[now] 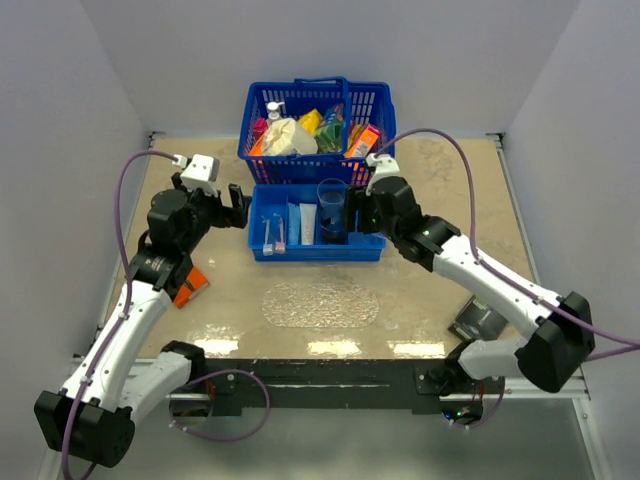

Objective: Prepare toiletry sets of a toothbrush and toothpaste on the tray

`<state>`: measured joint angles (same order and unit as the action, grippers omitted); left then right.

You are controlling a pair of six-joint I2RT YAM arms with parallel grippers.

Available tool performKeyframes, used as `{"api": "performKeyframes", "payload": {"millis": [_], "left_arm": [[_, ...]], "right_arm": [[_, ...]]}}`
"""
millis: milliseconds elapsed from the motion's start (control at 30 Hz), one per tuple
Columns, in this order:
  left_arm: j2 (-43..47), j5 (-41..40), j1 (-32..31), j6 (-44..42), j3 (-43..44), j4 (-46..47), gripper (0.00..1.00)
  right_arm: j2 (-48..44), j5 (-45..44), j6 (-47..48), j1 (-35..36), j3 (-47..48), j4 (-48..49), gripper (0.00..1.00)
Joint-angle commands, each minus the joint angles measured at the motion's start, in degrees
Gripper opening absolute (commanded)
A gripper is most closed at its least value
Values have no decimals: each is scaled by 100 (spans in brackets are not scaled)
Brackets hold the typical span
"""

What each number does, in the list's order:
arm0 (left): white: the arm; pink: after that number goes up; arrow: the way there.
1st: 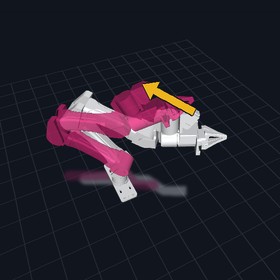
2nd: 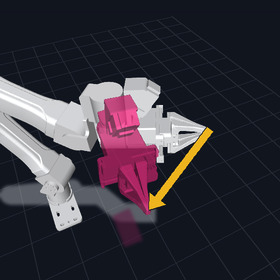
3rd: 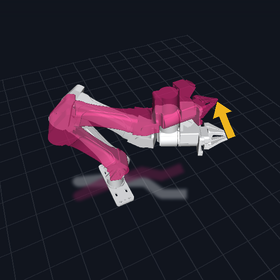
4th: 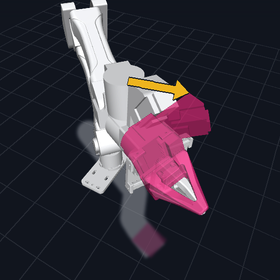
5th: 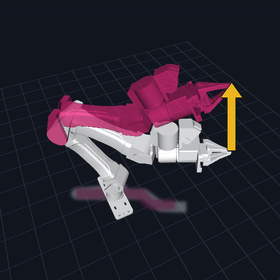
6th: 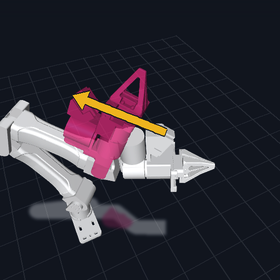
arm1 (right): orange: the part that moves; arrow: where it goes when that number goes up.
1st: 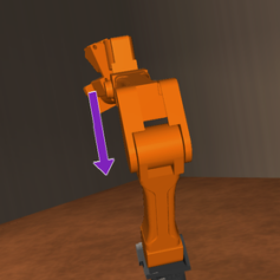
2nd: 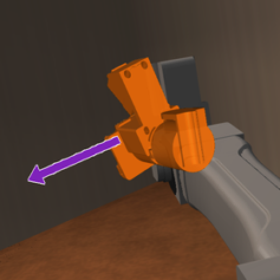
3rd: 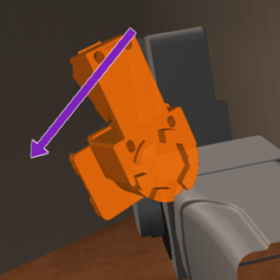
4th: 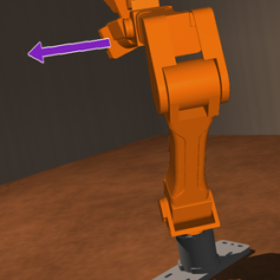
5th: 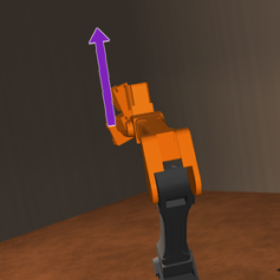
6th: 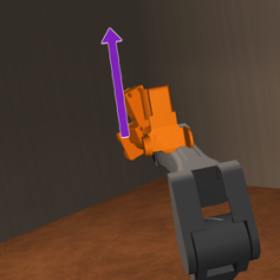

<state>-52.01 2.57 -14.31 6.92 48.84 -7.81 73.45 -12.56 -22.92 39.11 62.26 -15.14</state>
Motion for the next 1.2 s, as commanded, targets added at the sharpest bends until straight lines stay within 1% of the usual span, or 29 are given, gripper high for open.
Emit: {"api": "performKeyframes", "payload": {"millis": [0, 167, 233, 300, 467, 700, 800, 867, 1000, 1067, 1167], "left_arm": [[50, -54, -20, 90, -24, 263, 95], [33, -125, -20, 99, -32, 236, 95], [24, -134, -20, 99, -41, 228, 95], [24, -142, -20, 99, -32, 228, 95], [24, -230, -20, 99, -50, 193, 95], [24, -196, -20, 117, -59, 201, 95], [24, -151, -20, 134, -50, 210, 95], [24, -151, -20, 143, -59, 210, 95], [33, -169, -20, 117, -59, 201, 95], [33, -187, -20, 117, -50, 201, 95], [42, -187, -20, 117, -59, 201, 95]], "right_arm": [[554, -501, -73, 201, 576, -393, 66], [1109, -564, 59, 228, 743, -367, 63], [1389, -660, 77, 228, 866, -350, 60], [1610, -695, 77, 237, 1085, -420, 57], [2120, -818, -11, 237, 1438, -684, 55], [2112, -1258, -81, 220, 1324, -763, 55], [2147, -1180, -90, 220, 1289, -728, 55], [2200, -1074, -55, 220, 1315, -693, 52], [2349, -1003, -64, 211, 1473, -727, 49], [2349, -889, -125, 193, 1500, -728, 49], [2314, -941, -204, 167, 1473, -727, 49]]}}
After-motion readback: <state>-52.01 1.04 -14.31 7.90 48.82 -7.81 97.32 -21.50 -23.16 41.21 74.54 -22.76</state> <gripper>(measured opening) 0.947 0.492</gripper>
